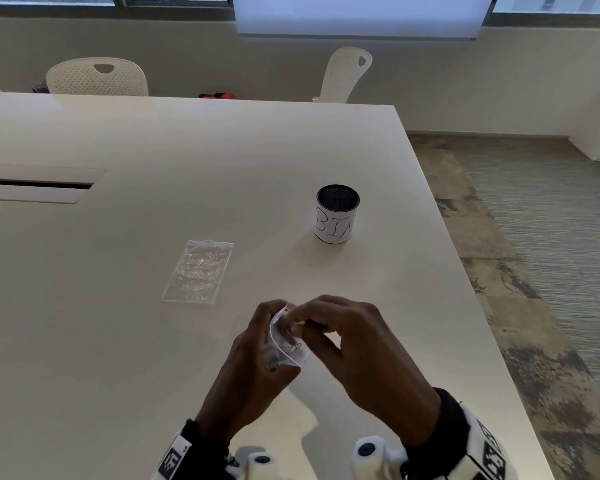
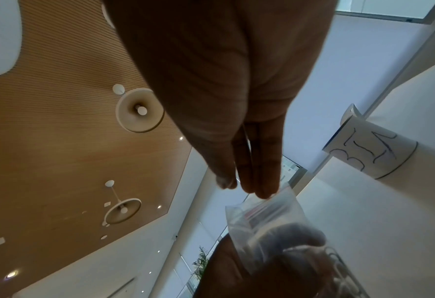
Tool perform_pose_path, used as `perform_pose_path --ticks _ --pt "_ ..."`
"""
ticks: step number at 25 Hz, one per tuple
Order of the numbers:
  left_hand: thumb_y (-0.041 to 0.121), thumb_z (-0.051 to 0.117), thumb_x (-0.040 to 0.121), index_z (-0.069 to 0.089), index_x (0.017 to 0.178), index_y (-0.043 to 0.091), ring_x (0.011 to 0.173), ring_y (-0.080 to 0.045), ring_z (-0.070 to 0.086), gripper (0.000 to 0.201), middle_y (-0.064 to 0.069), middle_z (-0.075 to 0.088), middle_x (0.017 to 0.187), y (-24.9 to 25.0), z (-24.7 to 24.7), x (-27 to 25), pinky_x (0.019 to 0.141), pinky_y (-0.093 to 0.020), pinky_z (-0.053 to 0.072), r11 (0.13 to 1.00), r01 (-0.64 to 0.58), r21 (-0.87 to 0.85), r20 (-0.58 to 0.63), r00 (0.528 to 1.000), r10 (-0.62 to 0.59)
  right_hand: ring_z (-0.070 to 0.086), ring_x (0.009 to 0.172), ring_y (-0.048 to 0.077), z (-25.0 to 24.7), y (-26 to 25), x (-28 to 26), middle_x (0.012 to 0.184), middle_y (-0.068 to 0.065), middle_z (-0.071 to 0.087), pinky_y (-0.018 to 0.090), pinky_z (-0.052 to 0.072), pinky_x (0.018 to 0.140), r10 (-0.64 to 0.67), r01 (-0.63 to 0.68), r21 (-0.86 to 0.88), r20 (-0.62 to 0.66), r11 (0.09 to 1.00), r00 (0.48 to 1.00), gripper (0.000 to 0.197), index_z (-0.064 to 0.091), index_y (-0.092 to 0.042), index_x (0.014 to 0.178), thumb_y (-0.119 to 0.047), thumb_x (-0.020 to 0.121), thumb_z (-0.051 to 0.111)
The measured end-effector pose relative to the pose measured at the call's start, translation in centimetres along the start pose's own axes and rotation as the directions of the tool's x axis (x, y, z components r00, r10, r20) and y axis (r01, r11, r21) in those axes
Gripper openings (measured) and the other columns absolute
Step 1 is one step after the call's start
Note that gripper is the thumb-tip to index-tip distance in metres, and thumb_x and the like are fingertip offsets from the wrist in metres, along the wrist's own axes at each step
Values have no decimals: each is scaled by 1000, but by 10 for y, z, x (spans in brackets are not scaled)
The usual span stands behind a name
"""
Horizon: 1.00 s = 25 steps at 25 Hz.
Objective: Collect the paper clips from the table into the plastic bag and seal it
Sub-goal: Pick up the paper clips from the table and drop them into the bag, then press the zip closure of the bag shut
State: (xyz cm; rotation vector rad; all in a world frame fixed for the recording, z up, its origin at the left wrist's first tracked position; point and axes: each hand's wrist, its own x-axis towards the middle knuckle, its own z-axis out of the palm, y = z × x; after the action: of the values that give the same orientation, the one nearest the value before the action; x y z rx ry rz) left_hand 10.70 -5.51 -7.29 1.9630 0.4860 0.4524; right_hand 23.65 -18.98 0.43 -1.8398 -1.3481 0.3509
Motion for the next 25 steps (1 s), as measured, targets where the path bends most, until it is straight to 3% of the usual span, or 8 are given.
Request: perform_pose_path --ticks 3,7,10,12,15,17,20,25 --pt "2 80 82 47 133 30 97 -11 73 66 16 70 107 1 0 1 75 -13 57 1000 -8 -27 -29 1000 7 57 59 -9 1 -10 -4 76 -20 66 7 38 60 116 -86 -175 170 981 979 33 65 -35 123 -49 93 68" --pt "13 79 84 44 134 32 102 -12 71 64 14 69 109 3 2 4 78 -19 61 999 -32 -41 -9 999 32 71 85 5 9 -13 -4 112 -7 77 5 40 69 136 -61 -292 246 955 960 28 66 -31 123 -47 102 55" --pt "26 84 84 40 139 38 110 -12 70 72 13 67 119 0 -4 1 82 -21 61 999 -7 -39 44 999 9 62 70 -1 7 -10 -3 110 -8 75 3 34 57 149 -78 -327 198 942 969 23 68 -29 116 -43 103 54" --pt "30 81 88 38 145 39 120 -11 66 71 12 65 129 -3 -11 -3 91 -20 58 997 0 -75 74 997 5 60 68 -1 3 -7 -4 105 -10 74 5 38 59 150 -94 -337 145 937 978 19 69 -32 109 -44 102 57" --pt "41 53 100 51 142 24 122 -23 66 45 -4 69 129 -2 -17 -3 100 -37 56 965 11 -263 -1 1000 -12 68 80 7 2 1 -5 100 -12 72 23 57 74 155 -116 -328 94 937 983 15 71 -32 103 -43 100 61" --pt "32 42 106 67 123 15 111 -25 71 35 -9 75 115 -3 -16 2 97 -47 57 950 4 -312 -118 992 -43 70 82 9 2 4 -4 100 -13 74 30 60 75 147 -119 -302 70 946 987 11 72 -33 104 -39 99 64" --pt "11 57 106 75 104 12 98 -21 75 19 -6 80 101 -4 -15 9 90 -43 58 966 16 -258 -201 977 -70 70 80 11 3 8 -3 99 -13 73 34 60 72 124 -106 -300 41 948 991 8 71 -33 103 -37 99 65" --pt "0 57 102 71 117 12 101 -22 75 24 -9 79 105 2 -21 14 89 -24 58 945 -37 -326 -184 983 -26 67 77 9 -4 11 -1 97 -16 71 33 58 70 98 -93 -273 4 958 995 5 72 -34 99 -33 99 66"
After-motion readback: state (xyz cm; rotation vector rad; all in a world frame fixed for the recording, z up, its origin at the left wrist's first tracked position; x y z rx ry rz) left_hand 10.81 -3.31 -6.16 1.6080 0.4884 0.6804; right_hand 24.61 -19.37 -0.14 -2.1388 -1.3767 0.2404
